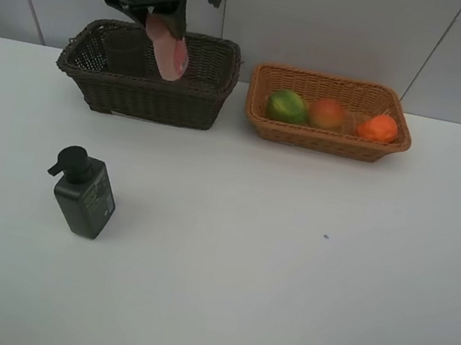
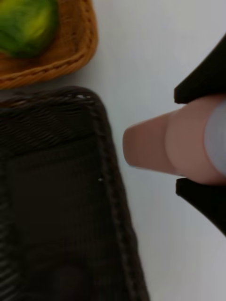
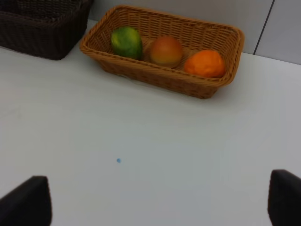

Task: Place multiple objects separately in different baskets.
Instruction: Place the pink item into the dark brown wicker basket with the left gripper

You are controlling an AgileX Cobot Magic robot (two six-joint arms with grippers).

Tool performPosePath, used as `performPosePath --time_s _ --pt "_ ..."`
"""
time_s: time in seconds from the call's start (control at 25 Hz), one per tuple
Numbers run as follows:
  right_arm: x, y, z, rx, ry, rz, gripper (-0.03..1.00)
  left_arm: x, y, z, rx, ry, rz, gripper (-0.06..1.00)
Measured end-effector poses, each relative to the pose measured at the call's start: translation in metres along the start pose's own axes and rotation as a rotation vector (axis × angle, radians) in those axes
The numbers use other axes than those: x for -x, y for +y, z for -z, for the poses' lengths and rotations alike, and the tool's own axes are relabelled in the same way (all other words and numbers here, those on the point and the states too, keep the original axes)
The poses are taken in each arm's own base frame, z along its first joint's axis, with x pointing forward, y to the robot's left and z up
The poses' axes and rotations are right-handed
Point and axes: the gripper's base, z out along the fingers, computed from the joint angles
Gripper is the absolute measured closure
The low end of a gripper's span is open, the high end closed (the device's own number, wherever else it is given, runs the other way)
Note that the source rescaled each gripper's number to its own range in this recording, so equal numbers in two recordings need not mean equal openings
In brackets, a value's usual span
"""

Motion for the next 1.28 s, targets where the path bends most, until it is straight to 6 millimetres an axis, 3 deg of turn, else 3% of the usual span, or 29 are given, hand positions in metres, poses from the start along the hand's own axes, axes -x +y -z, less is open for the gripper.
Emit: performPosePath --time_s 0.2,0.4,0.8,1.28 --pt "0.0 0.0 0.0 0.0 0.0 0.0 -0.02 0.032 0.013 0.002 0.02 -0.109 0.023 0.53" --pt "0.0 0.0 0.0 0.0 0.0 0.0 -0.02 0.049 0.024 -0.034 0.041 -0.124 0.022 0.53" --pt "0.0 0.0 0.0 0.0 0.0 0.0 -0.02 0.036 0.029 -0.125 0.047 -0.065 -0.03 0.53" --pt "0.0 0.0 0.0 0.0 0.0 0.0 -0.02 0.03 0.046 -0.162 0.05 -0.078 -0.012 0.53"
